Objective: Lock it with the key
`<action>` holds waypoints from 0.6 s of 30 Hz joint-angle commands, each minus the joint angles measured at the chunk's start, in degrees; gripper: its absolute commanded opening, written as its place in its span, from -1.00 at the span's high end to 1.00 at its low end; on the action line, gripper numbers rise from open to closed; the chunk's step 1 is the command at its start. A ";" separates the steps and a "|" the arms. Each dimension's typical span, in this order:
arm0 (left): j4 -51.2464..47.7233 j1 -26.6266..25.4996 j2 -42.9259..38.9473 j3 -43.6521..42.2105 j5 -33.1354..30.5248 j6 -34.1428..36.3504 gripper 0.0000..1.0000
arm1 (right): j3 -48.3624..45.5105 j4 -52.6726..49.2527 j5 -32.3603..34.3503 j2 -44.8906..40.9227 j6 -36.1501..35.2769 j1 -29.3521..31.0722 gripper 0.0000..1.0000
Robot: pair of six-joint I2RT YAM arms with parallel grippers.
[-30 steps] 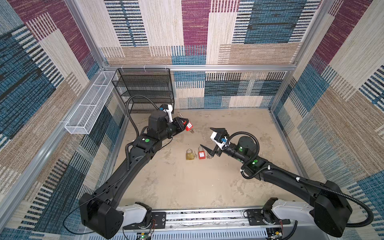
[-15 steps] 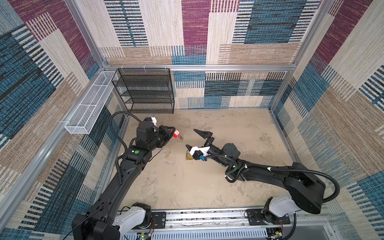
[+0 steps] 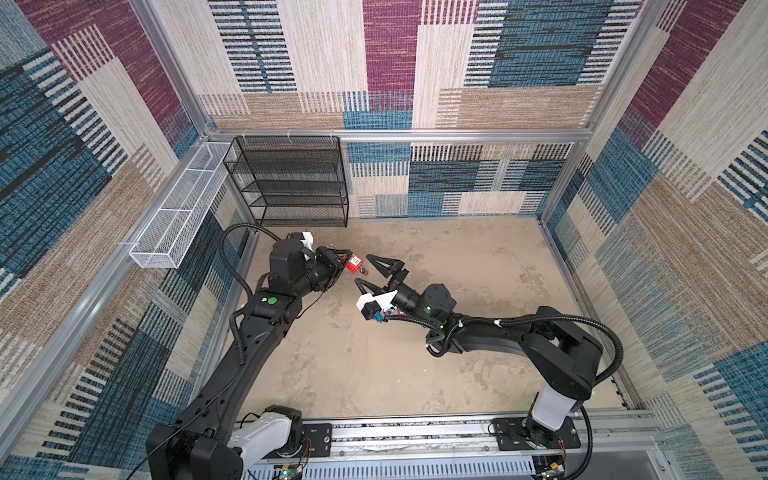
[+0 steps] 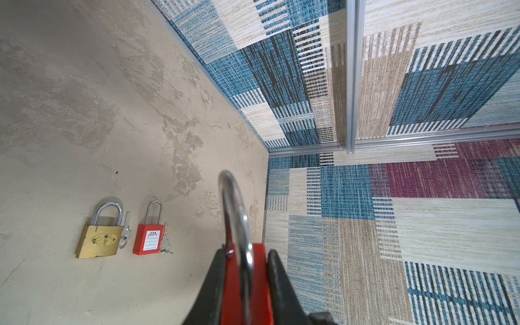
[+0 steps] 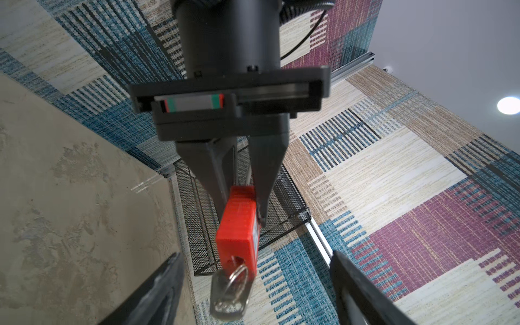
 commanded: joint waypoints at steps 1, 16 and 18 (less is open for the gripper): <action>2.84 0.23 -0.15 0.80 1.09 -1.18 1.00 | 1.14 0.30 -0.81 0.68 -0.29 0.01 -0.51; 3.94 0.40 -0.42 -0.34 2.54 -2.24 1.00 | 4.08 1.44 -0.63 4.44 -1.05 0.01 -0.10; 3.93 0.40 -0.52 -0.47 2.55 -2.19 1.00 | 4.49 1.35 -0.55 4.76 -1.14 0.07 -0.03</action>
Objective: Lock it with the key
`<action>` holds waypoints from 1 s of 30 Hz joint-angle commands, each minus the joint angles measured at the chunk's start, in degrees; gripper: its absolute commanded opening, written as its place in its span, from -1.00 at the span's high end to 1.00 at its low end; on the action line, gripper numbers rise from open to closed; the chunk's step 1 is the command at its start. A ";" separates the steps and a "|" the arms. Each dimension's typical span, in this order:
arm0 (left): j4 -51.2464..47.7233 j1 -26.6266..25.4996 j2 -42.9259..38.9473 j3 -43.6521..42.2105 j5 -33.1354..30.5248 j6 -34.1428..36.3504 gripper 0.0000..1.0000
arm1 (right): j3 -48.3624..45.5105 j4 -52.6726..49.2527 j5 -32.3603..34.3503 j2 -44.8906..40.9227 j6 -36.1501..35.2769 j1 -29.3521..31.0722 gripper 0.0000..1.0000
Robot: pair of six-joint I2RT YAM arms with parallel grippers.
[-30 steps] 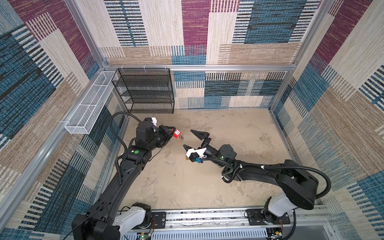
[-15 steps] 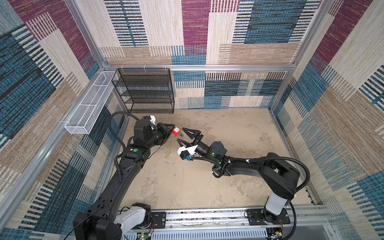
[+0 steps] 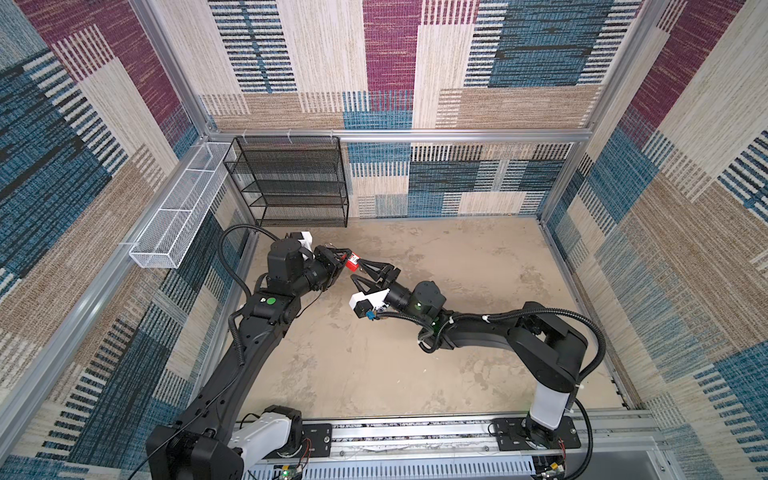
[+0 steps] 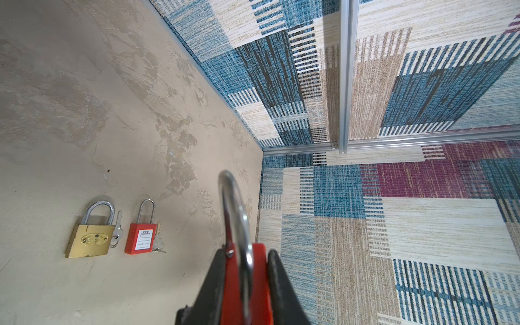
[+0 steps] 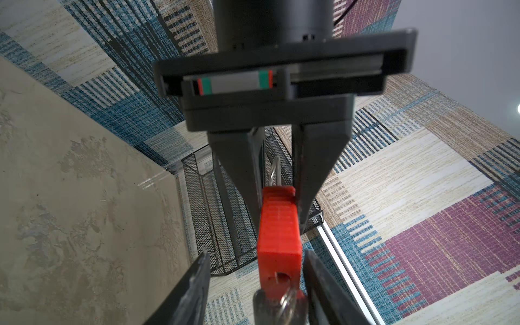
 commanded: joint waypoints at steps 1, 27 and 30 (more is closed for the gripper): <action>2.84 0.03 -0.33 -0.22 0.79 -0.87 1.00 | 0.91 2.12 -0.30 0.46 -0.34 0.05 0.00; 6.18 0.03 0.03 -1.33 2.00 -3.16 0.43 | 2.01 2.21 2.78 -0.24 1.55 0.05 0.73; 6.04 0.03 0.02 -0.95 1.75 -2.28 0.19 | 1.52 0.88 2.98 -1.31 3.27 -0.10 0.75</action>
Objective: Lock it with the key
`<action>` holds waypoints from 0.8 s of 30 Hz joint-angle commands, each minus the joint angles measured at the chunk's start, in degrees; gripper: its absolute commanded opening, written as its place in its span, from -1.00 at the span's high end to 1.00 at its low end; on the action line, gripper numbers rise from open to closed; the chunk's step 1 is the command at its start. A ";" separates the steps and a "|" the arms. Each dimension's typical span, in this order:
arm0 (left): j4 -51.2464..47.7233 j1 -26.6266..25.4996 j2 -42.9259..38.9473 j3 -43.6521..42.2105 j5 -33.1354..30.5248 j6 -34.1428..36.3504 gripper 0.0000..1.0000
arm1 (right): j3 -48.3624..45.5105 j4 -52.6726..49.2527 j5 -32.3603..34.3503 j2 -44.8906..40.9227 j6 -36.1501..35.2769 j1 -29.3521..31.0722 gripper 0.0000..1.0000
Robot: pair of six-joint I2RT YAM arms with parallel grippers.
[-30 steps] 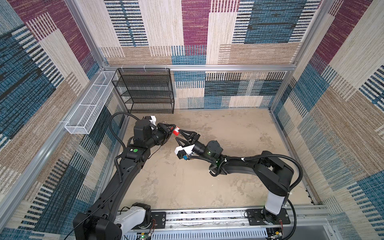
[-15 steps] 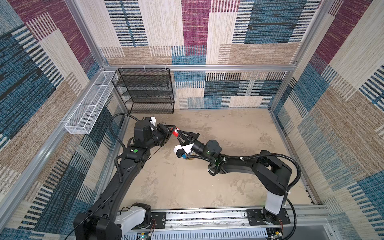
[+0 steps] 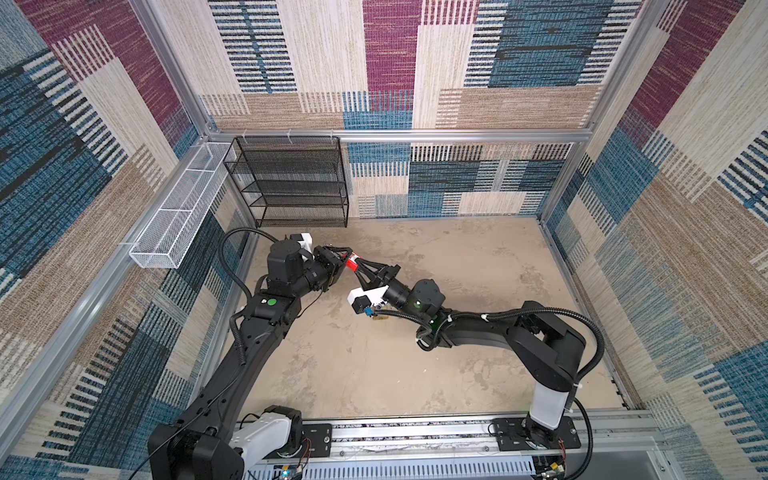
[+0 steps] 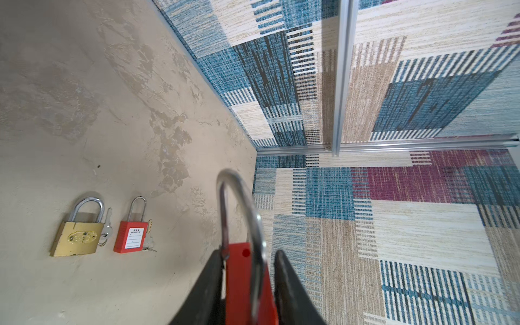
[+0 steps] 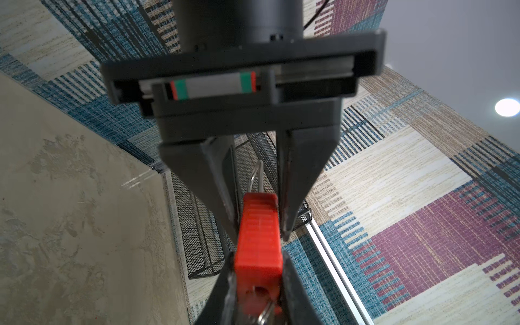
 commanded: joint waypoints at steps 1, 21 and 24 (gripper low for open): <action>2.57 -0.03 0.08 0.61 0.56 1.01 0.15 | -0.09 -0.33 0.84 -1.45 3.78 -0.08 0.75; -3.42 0.67 3.56 10.06 3.65 12.08 -0.10 | -2.32 -23.98 -10.60 -16.46 37.86 -11.26 0.80; -5.90 0.93 4.20 12.45 4.33 14.92 -0.09 | -3.61 -26.21 -14.49 -19.59 43.41 -14.30 0.80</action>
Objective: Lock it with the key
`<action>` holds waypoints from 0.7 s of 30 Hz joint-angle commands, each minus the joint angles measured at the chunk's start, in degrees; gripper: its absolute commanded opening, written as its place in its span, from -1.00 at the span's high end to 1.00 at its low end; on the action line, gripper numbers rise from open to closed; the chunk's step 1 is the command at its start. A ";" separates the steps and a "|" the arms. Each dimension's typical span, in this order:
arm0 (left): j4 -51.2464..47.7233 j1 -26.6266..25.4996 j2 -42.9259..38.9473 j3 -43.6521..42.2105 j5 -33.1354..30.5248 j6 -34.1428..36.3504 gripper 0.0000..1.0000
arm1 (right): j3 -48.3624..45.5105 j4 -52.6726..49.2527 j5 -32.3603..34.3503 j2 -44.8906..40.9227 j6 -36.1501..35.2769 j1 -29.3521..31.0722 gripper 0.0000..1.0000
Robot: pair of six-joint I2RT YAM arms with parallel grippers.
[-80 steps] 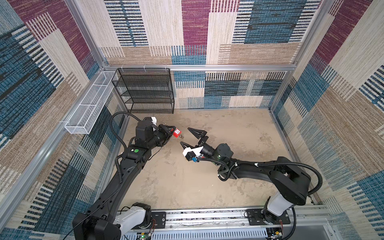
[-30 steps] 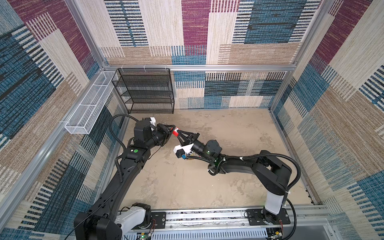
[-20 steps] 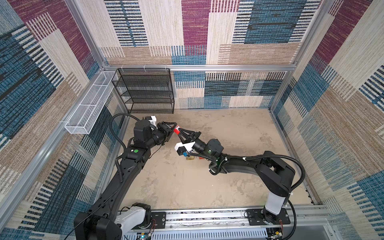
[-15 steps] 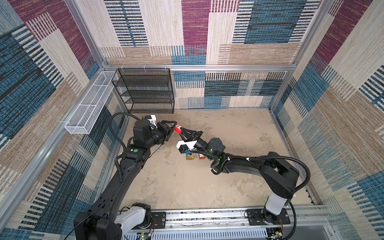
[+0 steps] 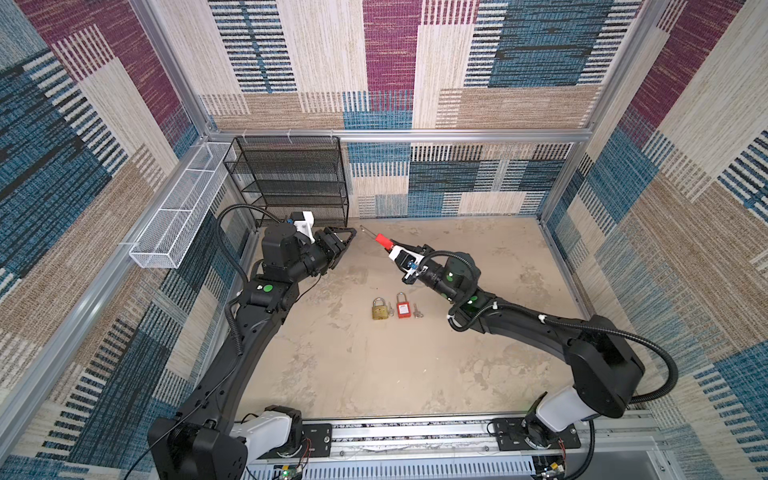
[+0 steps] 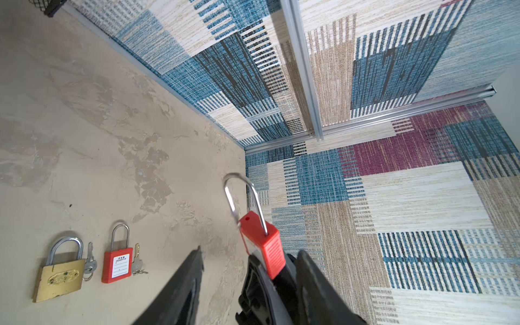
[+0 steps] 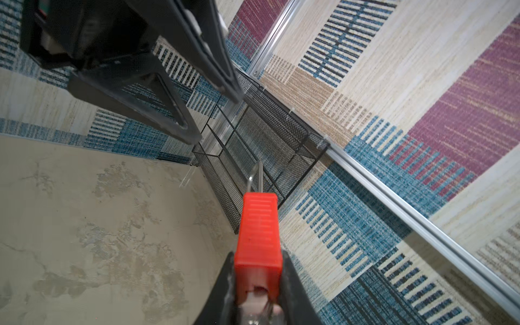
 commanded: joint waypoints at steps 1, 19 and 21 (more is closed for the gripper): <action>-3.11 0.23 0.60 2.17 1.46 5.89 -0.09 | -1.26 -2.49 -6.68 -3.06 11.47 -2.22 0.80; 8.86 0.23 -0.68 1.67 27.04 34.75 0.08 | -1.78 -12.08 -36.13 -13.85 31.38 -13.51 0.80; 8.86 0.23 -1.25 1.76 30.50 39.41 0.10 | -1.24 -14.66 -38.22 -14.39 30.15 -13.59 0.80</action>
